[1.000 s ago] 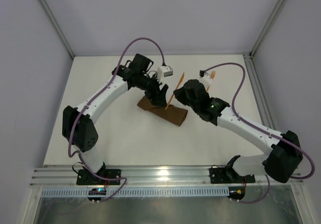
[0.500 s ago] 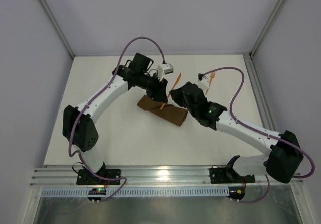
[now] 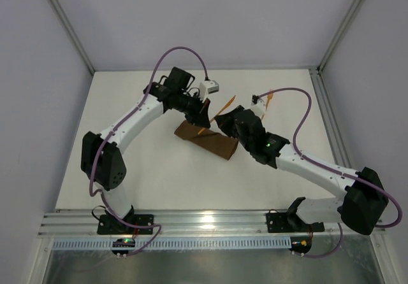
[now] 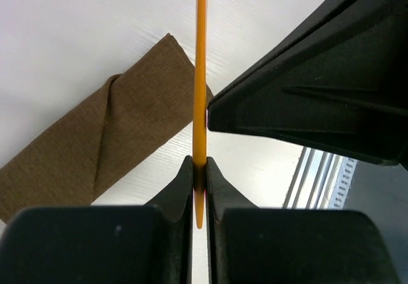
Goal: Fold the napkin into a case and place the utensils inside
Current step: Pass from the right arm to the left, then pass from the left arm to the right
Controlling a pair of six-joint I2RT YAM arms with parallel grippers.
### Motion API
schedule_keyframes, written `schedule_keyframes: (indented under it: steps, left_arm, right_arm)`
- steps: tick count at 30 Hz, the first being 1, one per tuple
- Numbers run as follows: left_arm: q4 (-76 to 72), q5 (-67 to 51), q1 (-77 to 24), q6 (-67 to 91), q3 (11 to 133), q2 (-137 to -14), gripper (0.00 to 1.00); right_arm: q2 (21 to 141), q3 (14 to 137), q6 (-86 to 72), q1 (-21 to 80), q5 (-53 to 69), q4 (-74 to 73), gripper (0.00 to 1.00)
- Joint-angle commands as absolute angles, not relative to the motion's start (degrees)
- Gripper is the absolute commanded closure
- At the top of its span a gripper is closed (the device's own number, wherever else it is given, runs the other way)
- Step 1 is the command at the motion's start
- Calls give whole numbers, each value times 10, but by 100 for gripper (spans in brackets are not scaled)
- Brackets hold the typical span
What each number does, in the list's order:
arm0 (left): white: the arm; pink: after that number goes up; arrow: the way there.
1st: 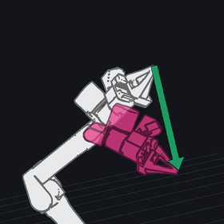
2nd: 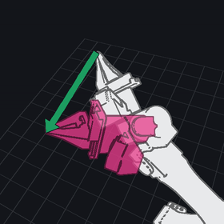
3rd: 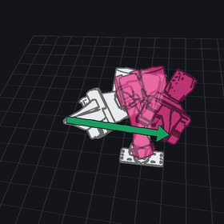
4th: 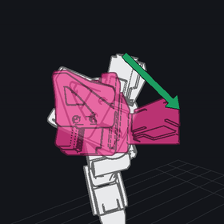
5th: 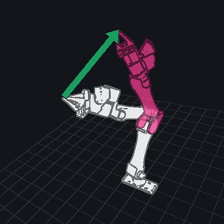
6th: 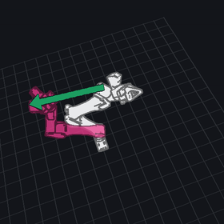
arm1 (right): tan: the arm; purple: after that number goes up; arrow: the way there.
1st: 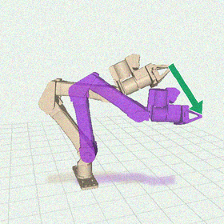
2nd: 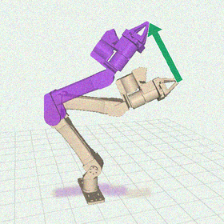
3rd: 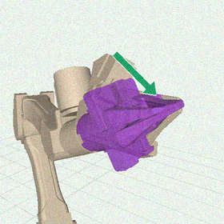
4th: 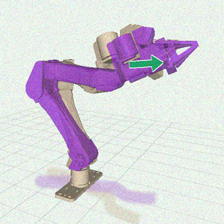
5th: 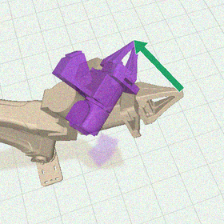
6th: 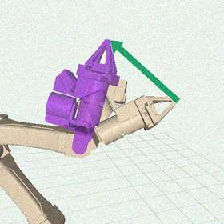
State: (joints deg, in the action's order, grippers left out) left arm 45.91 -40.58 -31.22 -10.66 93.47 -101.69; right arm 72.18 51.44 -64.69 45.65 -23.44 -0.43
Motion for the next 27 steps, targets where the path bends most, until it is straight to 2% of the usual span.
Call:
schedule_keyframes:
  steps: [1,3,4,6,7,8,11,12,14,15,19,23,24,27]
  left_arm:
    - [467,-400,-316,-122,936,-1003,100]
    - [482,-393,-316,-148,940,-1005,100]
    - [496,-389,-313,-158,938,-1005,100]
    - [510,-383,-311,-192,935,-1004,100]
    - [522,-379,-311,-212,936,-1005,100]
    - [560,-373,-311,-239,940,-1006,100]
    - [641,-349,-311,-371,972,-1029,100]
    - [706,-341,-311,-451,978,-1035,100]
    - [764,-335,-311,-506,1005,-1050,100]
    - [841,-335,-311,-532,1023,-1077,100]
    - [953,-368,-311,-587,1086,-1136,100]
    - [953,-381,-314,-587,1066,-1134,100]
    - [953,-377,-317,-584,1059,-1132,100]
    - [953,-374,-321,-585,1046,-1131,100]
  right_arm:
    - [702,525,-574,460,-208,33,93]
    - [694,528,-516,456,-184,6,69]
    - [671,522,-505,455,-182,-4,46]
    - [637,497,-482,443,-184,-39,27]
    - [598,488,-468,435,-178,-41,9]
    - [581,483,-444,421,-157,-43,4]
    - [552,523,-313,327,63,-103,4]
    - [552,544,-225,312,135,-172,4]
    - [552,599,-132,304,145,-229,4]
    - [548,605,-93,303,147,-249,4]
    - [521,557,121,313,193,-193,1]
    - [486,487,319,429,119,-100,1]
    - [492,476,378,444,95,-98,4]
    - [512,482,410,461,85,-89,19]
